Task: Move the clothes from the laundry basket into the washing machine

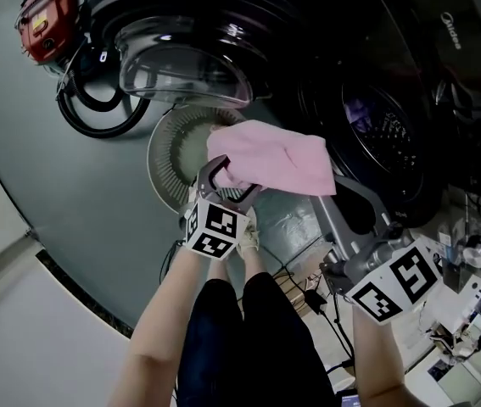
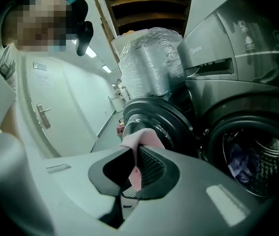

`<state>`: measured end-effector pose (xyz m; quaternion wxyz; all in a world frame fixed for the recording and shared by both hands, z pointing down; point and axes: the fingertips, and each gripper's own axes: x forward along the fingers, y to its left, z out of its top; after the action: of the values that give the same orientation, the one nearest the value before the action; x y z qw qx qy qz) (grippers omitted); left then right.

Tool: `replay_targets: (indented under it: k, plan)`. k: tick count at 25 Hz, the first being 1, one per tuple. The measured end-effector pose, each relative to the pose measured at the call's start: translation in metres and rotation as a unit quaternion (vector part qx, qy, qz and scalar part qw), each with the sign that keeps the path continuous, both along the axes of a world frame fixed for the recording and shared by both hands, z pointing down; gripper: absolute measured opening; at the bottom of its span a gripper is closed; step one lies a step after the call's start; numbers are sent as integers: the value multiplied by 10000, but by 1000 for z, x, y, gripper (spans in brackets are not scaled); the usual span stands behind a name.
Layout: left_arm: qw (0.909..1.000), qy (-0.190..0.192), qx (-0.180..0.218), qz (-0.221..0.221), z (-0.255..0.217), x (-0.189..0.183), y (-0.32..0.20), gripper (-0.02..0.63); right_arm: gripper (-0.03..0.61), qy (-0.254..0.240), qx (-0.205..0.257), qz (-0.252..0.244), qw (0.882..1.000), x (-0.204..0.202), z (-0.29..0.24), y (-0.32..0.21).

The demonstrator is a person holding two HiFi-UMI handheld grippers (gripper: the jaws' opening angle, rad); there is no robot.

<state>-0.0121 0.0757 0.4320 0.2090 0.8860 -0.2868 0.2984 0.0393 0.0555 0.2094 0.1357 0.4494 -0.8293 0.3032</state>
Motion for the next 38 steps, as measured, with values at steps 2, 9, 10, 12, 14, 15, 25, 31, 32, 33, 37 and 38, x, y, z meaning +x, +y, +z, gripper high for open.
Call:
replay_targets:
  k: [2, 9, 10, 12, 14, 15, 25, 31, 32, 33, 37, 38]
  plan:
    - [9998, -142, 119, -58, 4, 5, -3, 296, 38, 7, 13, 31, 10000, 0, 1, -1]
    - [9992, -150, -351, -70, 10, -15, 3, 30, 38, 355, -101, 355, 9987, 24, 30, -2]
    - [9989, -164, -435, -54, 8, -22, 5, 29, 38, 481, -134, 392, 9980, 28, 37, -2]
    - [9985, -160, -516, -68, -1, -37, 4, 27, 38, 749, -181, 403, 9962, 33, 50, 0]
    - [9986, -35, -517, -123, -18, -48, 1, 26, 38, 1031, -179, 270, 9941, 35, 61, 3]
    - [9986, 84, -503, -161, -29, -51, -3, 26, 39, 1200, -145, 148, 9926, 35, 65, 5]
    - [9903, 1364, -260, -7, -150, -20, -33, 25, 116, 1313, -60, -879, 9874, -3, 82, 20]
    - [9803, 1936, -302, 254, -188, 17, -35, 25, 352, 1139, 139, -1127, 9870, -31, 87, 21]
    - [9785, 2015, -343, 269, -191, 22, -35, 25, 375, 1213, 151, -1003, 9874, -29, 90, 16]
    - [9765, 2101, -401, 274, -194, 26, -34, 25, 393, 1285, 161, -853, 9879, -26, 93, 10]
    - [9704, 2336, -568, 240, -195, 43, -26, 25, 333, 1454, 186, -130, 9891, -10, 102, -7]
    - [9704, 2340, -560, 186, -192, 45, -25, 25, 241, 1471, 196, -15, 9889, -6, 102, -9]
